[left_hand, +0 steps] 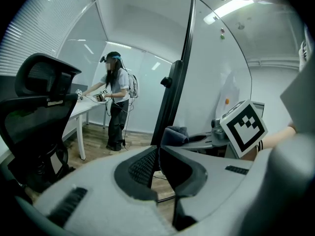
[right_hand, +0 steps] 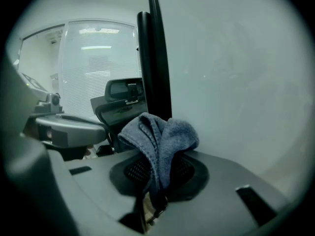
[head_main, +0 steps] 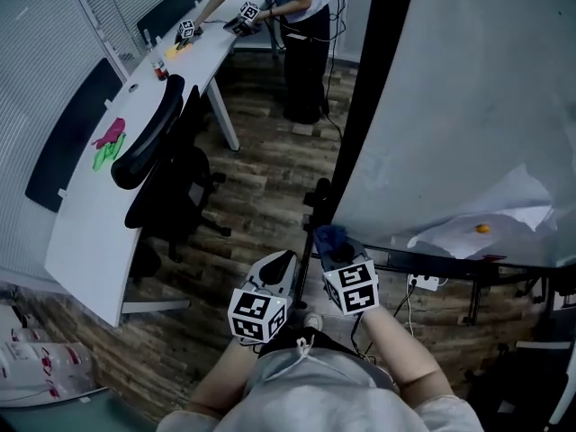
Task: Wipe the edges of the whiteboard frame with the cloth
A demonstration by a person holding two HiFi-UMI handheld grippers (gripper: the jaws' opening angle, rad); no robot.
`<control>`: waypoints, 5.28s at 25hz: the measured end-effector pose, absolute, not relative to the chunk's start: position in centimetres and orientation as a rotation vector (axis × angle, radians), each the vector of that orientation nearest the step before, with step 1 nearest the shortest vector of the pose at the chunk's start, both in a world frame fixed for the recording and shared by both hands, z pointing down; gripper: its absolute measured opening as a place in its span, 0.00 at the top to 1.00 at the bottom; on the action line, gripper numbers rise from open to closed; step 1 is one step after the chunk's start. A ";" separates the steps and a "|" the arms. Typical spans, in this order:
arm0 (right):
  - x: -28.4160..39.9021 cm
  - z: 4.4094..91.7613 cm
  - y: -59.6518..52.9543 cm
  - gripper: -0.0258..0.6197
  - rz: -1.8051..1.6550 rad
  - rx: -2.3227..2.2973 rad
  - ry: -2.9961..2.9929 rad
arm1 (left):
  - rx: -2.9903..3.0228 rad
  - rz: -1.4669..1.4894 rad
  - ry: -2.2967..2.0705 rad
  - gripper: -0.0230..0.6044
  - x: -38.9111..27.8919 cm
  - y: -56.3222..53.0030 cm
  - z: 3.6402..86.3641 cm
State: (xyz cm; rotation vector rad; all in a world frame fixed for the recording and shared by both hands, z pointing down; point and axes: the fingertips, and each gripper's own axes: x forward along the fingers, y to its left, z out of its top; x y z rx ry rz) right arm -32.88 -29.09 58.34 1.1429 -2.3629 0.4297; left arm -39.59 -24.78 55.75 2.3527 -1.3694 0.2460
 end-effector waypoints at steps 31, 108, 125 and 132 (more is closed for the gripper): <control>-32.6 37.5 -30.2 0.85 0.110 1.341 -2.401 | 2.720 0.028 -1.206 0.93 -38.2 -27.4 40.3; -32.4 -12.5 -30.2 0.85 -0.939 1.861 -2.475 | 3.149 -0.227 -1.301 0.93 -36.9 -31.0 13.9; -32.3 -18.0 -29.6 0.85 -1.146 1.976 -2.355 | 3.073 -0.216 -1.208 0.93 -36.9 -30.1 16.2; -29.5 -18.9 -29.3 0.85 -1.093 2.058 -2.315 | 3.068 -0.187 -1.117 0.93 -35.9 -28.6 18.0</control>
